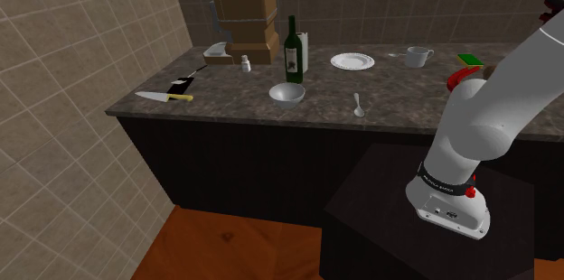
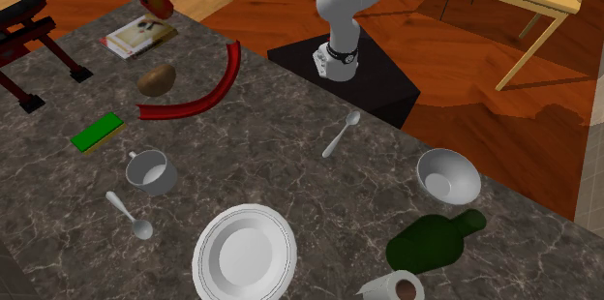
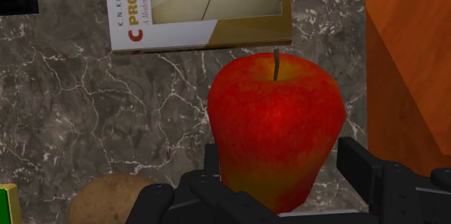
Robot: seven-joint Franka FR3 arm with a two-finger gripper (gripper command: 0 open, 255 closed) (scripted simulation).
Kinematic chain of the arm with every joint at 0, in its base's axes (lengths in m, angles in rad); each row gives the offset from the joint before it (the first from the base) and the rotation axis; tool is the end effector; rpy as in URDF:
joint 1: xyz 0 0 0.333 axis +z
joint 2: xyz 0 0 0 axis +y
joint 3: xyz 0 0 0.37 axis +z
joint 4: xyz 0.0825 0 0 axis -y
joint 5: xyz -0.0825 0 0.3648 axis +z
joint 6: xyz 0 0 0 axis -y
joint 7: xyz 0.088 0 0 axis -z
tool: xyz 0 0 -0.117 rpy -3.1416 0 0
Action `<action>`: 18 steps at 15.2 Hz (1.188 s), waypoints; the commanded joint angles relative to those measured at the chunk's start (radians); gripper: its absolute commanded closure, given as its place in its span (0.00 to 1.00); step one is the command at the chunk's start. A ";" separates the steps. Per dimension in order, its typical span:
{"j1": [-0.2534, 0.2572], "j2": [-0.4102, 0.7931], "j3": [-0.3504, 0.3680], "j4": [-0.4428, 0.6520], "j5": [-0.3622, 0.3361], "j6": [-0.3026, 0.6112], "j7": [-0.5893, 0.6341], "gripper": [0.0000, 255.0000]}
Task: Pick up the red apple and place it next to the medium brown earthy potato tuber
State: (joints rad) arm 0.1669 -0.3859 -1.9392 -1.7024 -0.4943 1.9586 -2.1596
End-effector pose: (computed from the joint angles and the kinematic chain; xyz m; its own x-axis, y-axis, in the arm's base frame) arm -0.2513 -0.5695 0.5414 0.8669 0.4692 -0.1682 0.4815 -0.8756 0.0391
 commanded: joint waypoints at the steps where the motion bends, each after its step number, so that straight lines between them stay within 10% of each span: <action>1: 0.006 -0.010 -0.010 -0.017 -0.013 0.022 0.009 1.00; 18: 0.058 -0.091 -0.100 -0.150 -0.127 0.195 0.095 1.00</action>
State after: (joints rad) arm 0.2210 -0.4718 -2.0329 -1.8441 -0.6126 2.1417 -2.0713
